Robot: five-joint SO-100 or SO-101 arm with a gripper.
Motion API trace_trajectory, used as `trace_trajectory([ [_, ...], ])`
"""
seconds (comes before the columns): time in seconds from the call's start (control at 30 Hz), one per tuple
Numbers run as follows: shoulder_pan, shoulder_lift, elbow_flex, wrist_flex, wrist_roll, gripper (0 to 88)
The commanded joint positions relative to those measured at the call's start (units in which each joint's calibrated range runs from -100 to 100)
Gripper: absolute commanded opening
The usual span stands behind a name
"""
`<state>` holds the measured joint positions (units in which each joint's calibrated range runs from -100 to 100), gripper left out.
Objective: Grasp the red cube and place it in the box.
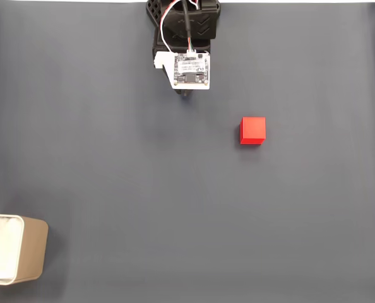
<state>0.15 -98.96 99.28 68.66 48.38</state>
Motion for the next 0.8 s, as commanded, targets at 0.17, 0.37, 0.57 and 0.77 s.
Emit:
trace_trajectory([
  [0.17, -0.57, 7.36, -17.62, -26.36, -0.39, 0.0],
  [0.37, -1.14, 21.14, -42.07, -26.44, -0.15, 0.0],
  [0.57, -0.79, 28.16, -53.2, -26.03, 1.17, 0.0],
  [0.77, -0.08, 34.05, -60.77, -20.05, 2.05, 0.0],
])
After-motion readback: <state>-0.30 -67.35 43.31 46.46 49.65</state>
